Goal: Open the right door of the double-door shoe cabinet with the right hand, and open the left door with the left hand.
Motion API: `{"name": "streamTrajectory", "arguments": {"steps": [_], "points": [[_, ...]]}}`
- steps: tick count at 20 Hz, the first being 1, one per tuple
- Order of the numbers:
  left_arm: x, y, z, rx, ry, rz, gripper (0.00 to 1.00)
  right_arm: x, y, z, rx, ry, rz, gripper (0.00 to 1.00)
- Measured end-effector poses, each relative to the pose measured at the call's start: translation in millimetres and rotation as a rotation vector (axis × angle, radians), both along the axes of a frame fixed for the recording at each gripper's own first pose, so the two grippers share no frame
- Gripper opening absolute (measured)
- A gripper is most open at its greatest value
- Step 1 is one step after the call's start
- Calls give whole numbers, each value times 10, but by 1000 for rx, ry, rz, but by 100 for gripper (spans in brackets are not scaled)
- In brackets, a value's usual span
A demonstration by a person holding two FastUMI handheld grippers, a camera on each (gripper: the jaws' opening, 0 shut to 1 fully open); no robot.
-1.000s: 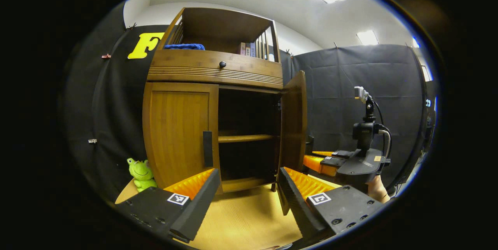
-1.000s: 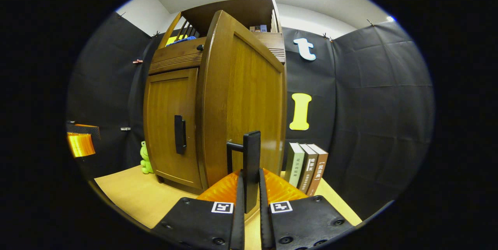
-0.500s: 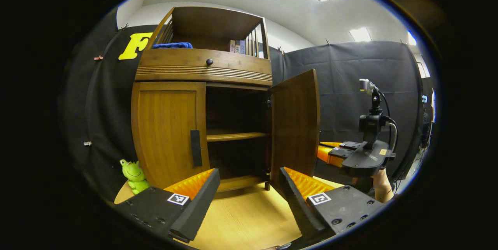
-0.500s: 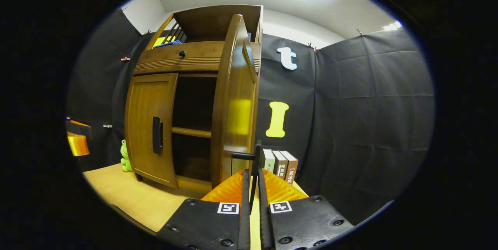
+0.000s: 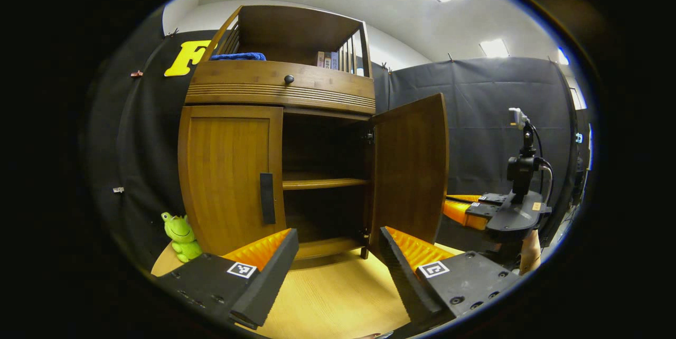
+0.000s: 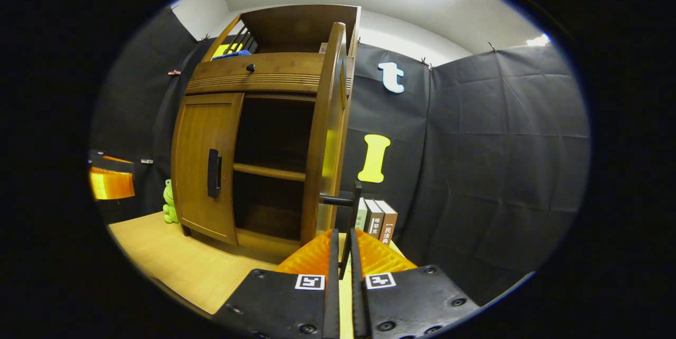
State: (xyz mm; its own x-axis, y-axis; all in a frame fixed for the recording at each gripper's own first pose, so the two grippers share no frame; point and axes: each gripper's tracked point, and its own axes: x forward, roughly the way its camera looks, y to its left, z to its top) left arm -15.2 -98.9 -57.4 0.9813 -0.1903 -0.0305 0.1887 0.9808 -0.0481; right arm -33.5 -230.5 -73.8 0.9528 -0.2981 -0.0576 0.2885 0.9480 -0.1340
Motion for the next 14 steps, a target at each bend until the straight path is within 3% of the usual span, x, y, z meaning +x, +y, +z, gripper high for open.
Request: {"name": "streamTrajectory", "arguments": {"steps": [1, 4, 7, 8, 10, 13, 14], "points": [[6, -12, -13, -1, 1, -2, 95, -54, -18, 44, -8, -7, -12, 4], [23, -35, -33, -8, 9, -13, 95, -187, -104, 137, -52, -34, -50, 8], [40, -24, -64, -12, 15, -11, 95, -236, 181, 166, -4, -45, 20, 8], [43, -16, -69, -14, 17, -12, 95, -226, 229, 165, -12, -48, 31, 13], [46, 8, -69, -15, 16, -10, 96, -208, 354, 207, -19, -60, 59, 13], [84, 153, -55, -7, 1, 23, 95, -166, 596, 295, 56, -89, 117, 14], [101, 207, -54, -3, -1, 39, 95, -169, 672, 337, 92, -99, 143, 26]]}}
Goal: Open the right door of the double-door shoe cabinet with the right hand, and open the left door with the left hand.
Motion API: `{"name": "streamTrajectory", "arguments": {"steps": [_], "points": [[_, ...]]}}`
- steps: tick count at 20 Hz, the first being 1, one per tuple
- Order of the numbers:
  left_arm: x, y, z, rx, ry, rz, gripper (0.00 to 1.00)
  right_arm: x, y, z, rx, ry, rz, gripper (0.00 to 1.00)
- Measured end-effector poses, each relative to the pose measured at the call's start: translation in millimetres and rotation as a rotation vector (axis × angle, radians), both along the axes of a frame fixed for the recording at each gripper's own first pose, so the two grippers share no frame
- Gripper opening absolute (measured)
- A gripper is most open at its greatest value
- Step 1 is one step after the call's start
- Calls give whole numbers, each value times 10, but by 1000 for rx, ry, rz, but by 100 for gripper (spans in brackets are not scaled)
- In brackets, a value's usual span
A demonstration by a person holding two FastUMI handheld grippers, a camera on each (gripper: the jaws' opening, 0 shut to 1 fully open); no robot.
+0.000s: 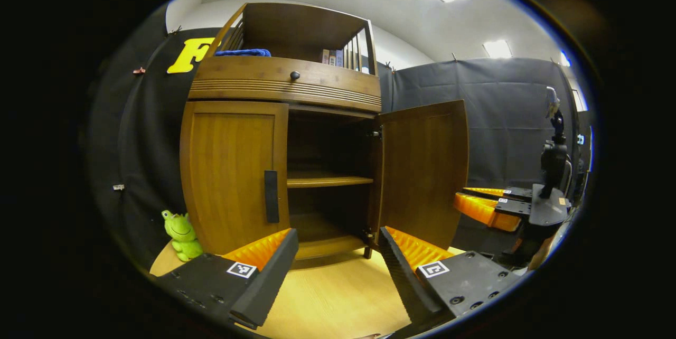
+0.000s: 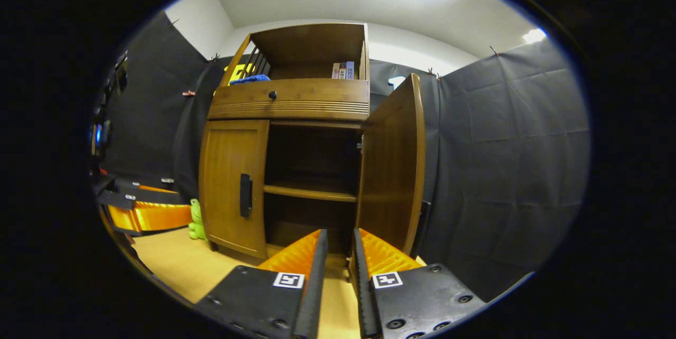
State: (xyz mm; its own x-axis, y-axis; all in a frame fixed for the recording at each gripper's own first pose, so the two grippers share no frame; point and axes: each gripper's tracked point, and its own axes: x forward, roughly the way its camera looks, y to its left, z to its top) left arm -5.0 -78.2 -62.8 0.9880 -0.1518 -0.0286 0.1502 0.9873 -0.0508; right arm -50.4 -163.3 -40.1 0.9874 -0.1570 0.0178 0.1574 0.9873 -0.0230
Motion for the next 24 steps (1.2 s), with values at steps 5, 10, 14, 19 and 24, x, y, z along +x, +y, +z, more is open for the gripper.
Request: {"name": "streamTrajectory", "arguments": {"steps": [5, 10, 14, 19, 24], "points": [[251, 252, 34, 29, -19, 51, 95, 97, 73, 221, 131, -54, 17, 82], [671, 459, 129, 25, -82, 117, 95, 108, -30, 353, 46, -91, -26, 86], [1069, 691, 152, 42, -121, 210, 95, 120, 40, 374, -31, -104, -25, 91], [1498, 814, 63, 48, -131, 241, 94, 195, 66, 388, -104, -138, -39, 95], [1845, 950, -76, 43, -102, 276, 94, 358, 80, 280, -58, -126, -7, 98]]}}
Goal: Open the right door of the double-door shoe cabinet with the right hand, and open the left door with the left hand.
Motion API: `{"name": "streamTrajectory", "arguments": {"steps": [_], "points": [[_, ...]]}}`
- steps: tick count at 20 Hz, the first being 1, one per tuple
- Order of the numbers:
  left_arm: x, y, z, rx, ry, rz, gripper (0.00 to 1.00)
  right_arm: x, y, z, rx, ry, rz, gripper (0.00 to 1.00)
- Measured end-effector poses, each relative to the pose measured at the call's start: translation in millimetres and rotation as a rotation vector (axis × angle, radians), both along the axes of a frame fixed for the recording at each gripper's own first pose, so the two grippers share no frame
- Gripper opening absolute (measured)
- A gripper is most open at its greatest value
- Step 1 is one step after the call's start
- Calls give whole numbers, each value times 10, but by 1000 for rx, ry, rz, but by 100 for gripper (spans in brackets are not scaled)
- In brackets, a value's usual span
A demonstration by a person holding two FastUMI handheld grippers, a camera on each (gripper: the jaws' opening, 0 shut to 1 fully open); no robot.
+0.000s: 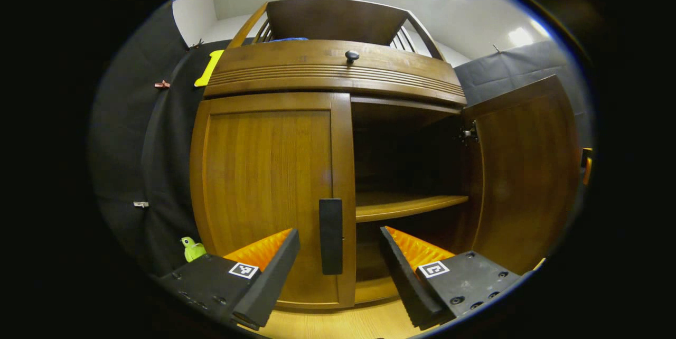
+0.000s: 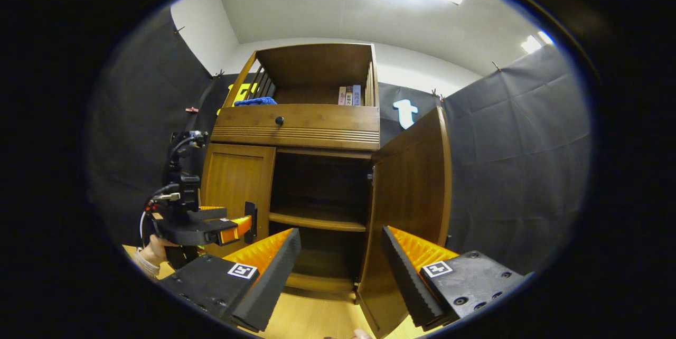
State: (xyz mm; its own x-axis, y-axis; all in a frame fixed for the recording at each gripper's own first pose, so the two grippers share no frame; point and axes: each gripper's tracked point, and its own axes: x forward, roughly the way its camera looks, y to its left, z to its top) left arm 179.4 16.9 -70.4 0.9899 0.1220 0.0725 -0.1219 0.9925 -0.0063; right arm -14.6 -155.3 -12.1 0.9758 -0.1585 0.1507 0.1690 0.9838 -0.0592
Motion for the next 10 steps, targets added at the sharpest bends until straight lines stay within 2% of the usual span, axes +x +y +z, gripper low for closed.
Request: {"name": "streamTrajectory", "arguments": {"steps": [1, 3, 5, 7, 10], "points": [[57, 29, -26, -1, 3, 5, 94, 22, -22, -17, 11, 3, -1, 95], [174, 61, -68, 3, 8, 9, 94, 50, -59, -57, 18, 5, -9, 99], [296, 94, -95, 5, 10, 21, 94, 69, -143, -57, -7, -9, -43, 98], [414, 125, -133, -12, 12, 24, 90, 69, -219, -86, -33, -10, -76, 98], [555, 226, -150, -38, 11, 44, 90, 91, -219, -149, -23, 2, -65, 96]]}}
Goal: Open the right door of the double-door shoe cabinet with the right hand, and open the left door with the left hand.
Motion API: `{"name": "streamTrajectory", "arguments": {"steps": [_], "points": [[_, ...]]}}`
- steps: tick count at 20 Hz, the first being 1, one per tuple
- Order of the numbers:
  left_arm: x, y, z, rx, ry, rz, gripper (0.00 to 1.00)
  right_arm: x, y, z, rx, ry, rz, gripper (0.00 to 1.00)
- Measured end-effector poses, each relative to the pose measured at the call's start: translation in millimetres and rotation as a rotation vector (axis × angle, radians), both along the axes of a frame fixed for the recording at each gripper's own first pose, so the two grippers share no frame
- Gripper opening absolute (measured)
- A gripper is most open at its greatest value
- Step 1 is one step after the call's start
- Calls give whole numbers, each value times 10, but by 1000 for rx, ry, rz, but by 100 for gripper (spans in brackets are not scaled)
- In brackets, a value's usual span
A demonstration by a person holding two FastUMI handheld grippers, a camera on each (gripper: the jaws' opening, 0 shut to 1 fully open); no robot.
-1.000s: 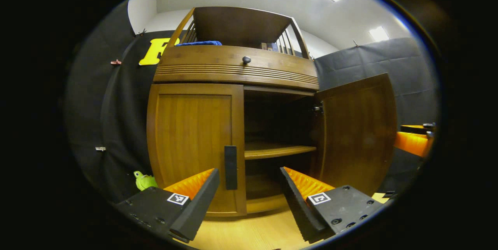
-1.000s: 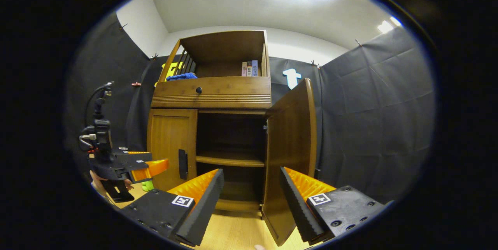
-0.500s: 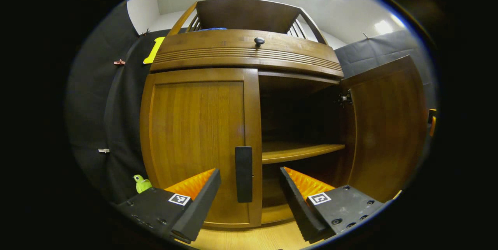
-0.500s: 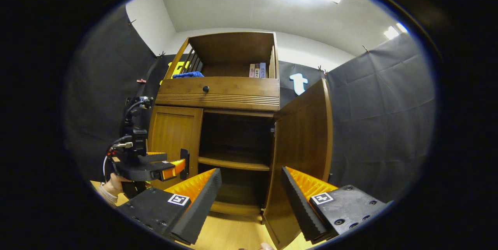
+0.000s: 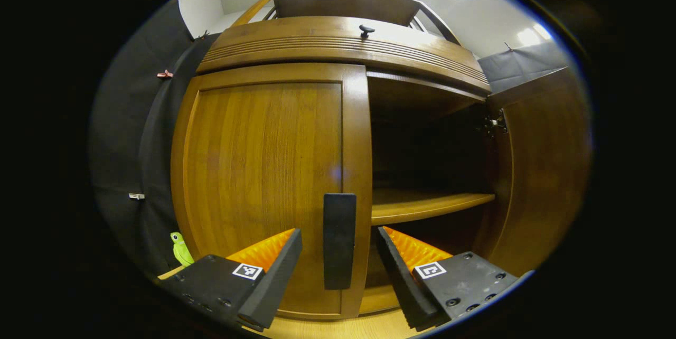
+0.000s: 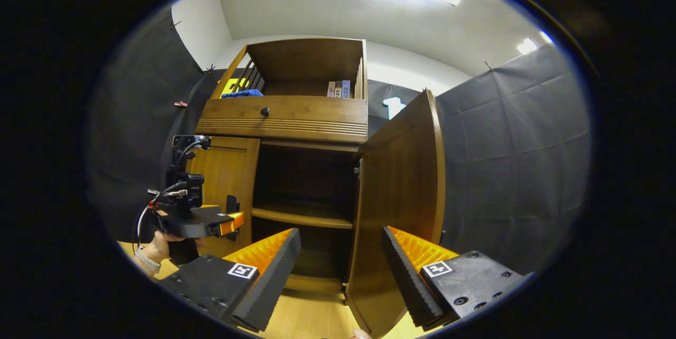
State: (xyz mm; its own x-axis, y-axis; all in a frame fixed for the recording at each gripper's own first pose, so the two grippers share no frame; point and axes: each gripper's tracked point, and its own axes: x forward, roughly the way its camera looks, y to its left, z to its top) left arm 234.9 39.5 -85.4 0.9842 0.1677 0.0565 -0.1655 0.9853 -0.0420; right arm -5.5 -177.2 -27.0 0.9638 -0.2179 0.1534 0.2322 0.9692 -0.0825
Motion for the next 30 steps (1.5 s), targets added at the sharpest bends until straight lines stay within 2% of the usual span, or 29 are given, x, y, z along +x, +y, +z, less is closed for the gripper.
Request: {"name": "streamTrajectory", "arguments": {"steps": [3, 5, 6, 7, 9, 10, 13, 14, 16, 17, 18, 21, 24, 30], "points": [[120, 69, -84, -22, 28, 12, 86, 20, -94, -25, -5, -4, -22, 97], [203, 66, -188, -24, 64, 2, 77, 52, -122, -63, -3, 4, -26, 98], [253, 32, -223, -29, 74, -22, 69, 73, -124, -97, -1, 14, -24, 98], [232, 10, -196, -20, 58, -29, 67, 89, -135, -147, 1, 31, -26, 98], [174, -42, -162, 15, 51, -31, 47, 123, -119, -217, 3, 58, -23, 95], [221, -21, -177, 22, 55, -25, 37, 115, -95, -223, 0, 62, -21, 99], [207, -35, -199, -38, 72, -56, 33, 106, -87, -218, -25, 68, -31, 95], [186, -38, -197, -47, 79, -66, 32, 90, -68, -206, -31, 69, -31, 97], [133, -43, -173, -37, 96, -75, 31, 68, 2, -167, -41, 60, -18, 95], [104, -44, -158, -31, 102, -84, 29, 54, 13, -147, -49, 57, -19, 99], [67, -46, -144, -36, 102, -96, 31, 50, -1, -141, -57, 59, -26, 97], [-64, -87, -109, -49, 104, -124, 27, 17, 34, -128, -48, 69, -28, 98], [-375, -74, -163, -46, 106, -136, 29, -2, 164, -120, -18, 78, 0, 95], [-644, -43, -161, -52, 114, -164, 27, -69, 295, -106, -19, 91, 10, 97]]}}
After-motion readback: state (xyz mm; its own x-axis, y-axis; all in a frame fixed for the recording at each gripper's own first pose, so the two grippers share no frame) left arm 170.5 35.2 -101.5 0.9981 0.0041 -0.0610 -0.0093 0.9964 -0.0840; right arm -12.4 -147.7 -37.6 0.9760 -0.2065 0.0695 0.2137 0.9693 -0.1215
